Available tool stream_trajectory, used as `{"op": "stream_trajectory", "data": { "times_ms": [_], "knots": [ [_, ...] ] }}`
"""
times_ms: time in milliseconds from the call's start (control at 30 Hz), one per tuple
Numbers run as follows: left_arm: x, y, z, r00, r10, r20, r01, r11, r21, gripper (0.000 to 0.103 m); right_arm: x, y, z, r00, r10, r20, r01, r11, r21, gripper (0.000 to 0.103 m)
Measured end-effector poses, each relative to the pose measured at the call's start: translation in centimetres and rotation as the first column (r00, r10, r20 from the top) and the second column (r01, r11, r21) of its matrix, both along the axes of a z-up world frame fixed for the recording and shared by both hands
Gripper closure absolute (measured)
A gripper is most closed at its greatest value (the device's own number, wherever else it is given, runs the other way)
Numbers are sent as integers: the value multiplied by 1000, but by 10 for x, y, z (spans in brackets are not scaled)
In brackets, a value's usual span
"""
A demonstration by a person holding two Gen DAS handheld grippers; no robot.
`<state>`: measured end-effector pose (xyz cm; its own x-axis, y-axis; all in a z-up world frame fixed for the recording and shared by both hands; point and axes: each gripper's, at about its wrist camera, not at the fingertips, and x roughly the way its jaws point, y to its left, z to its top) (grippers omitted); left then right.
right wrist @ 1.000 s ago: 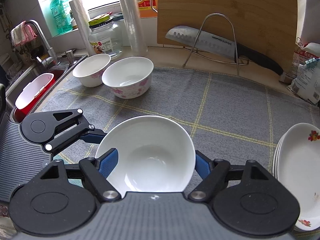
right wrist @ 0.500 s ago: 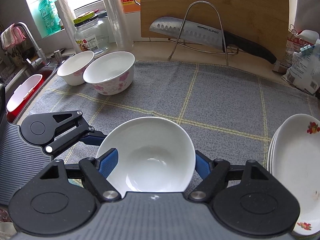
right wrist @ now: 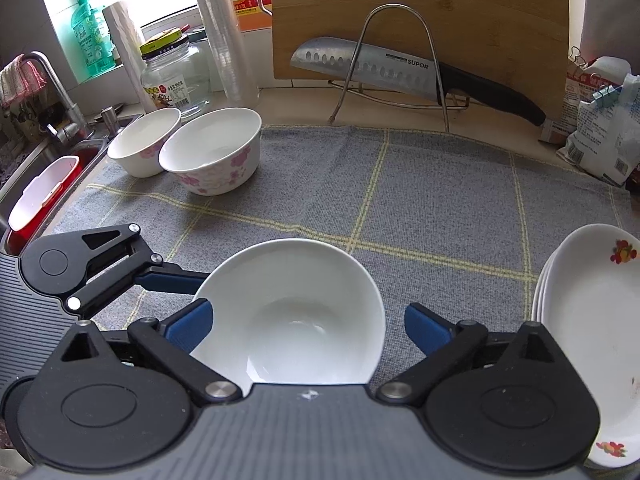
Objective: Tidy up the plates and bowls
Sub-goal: 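Carry the white bowl with the right tool toward the pink-flower bowl, then lower the white bowl into the pink-flower bowl with the right tool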
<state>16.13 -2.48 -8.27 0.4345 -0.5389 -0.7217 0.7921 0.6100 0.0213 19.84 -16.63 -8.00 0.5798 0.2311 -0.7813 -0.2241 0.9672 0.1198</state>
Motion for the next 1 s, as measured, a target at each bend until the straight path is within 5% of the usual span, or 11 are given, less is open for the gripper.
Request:
{"op": "stream_trajectory", "data": {
  "times_ms": [300, 600, 733, 1000],
  "knots": [
    [3, 51, 22, 990, 127, 57, -127, 992, 4, 7, 0, 12, 26, 997, 17, 70, -17, 1000, -12, 0],
    [45, 89, 25, 931, 344, 124, -348, 937, 15, 7, 31, 50, 39, 988, 109, 111, -104, 993, -51, 0],
    [64, 90, 18, 911, 381, 156, -392, 919, 46, 7, 54, 65, 41, 982, 151, 112, -145, 988, -58, 0],
    [98, 84, 5, 911, 398, 112, -405, 914, 43, 7, 107, 86, 32, 978, 196, 69, -193, 980, -47, 0]
  ]
}}
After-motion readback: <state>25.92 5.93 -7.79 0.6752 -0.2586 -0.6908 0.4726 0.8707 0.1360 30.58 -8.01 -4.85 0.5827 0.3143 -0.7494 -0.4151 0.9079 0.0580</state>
